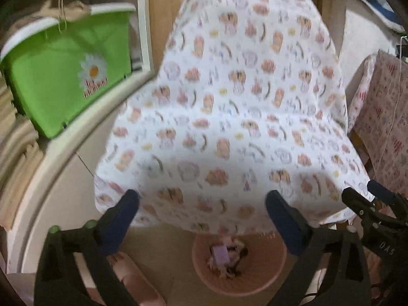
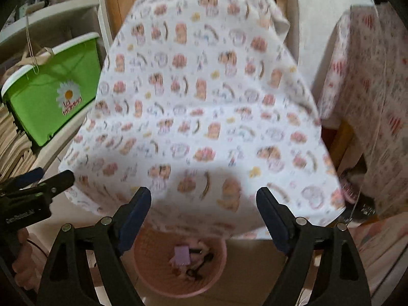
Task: Collect trash
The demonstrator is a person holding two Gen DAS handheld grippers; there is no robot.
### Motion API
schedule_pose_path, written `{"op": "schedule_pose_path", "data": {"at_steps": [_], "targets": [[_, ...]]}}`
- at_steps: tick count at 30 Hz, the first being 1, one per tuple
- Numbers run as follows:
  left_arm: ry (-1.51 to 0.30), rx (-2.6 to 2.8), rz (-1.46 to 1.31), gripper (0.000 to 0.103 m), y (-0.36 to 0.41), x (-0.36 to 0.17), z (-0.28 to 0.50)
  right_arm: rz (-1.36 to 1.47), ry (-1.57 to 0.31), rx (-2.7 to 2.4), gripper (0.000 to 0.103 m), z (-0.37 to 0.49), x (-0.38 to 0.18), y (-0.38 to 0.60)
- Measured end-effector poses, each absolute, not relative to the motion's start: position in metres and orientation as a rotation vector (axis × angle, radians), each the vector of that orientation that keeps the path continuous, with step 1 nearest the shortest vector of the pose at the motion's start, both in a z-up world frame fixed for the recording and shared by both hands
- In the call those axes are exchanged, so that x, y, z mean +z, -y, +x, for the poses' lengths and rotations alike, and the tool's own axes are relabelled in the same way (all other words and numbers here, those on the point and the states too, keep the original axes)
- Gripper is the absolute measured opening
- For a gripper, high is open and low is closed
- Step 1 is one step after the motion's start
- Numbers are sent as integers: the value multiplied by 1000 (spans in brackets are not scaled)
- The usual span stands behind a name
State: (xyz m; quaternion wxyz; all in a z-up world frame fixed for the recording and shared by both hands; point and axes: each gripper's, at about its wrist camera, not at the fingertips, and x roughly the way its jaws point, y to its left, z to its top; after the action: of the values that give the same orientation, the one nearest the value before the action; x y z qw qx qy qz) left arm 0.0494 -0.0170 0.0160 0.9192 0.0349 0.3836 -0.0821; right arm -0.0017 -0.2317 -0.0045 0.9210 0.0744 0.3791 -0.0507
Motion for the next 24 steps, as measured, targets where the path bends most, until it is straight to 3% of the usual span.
{"op": "schedule_pose_path", "data": {"at_steps": [7,24], "targets": [[-742,-174,61,103,14,25,49,130,-696,-142,91,-9,14,236],[-688,-166,138,103,27,26,43,83,-681,-113,92,-6,17,231]]}}
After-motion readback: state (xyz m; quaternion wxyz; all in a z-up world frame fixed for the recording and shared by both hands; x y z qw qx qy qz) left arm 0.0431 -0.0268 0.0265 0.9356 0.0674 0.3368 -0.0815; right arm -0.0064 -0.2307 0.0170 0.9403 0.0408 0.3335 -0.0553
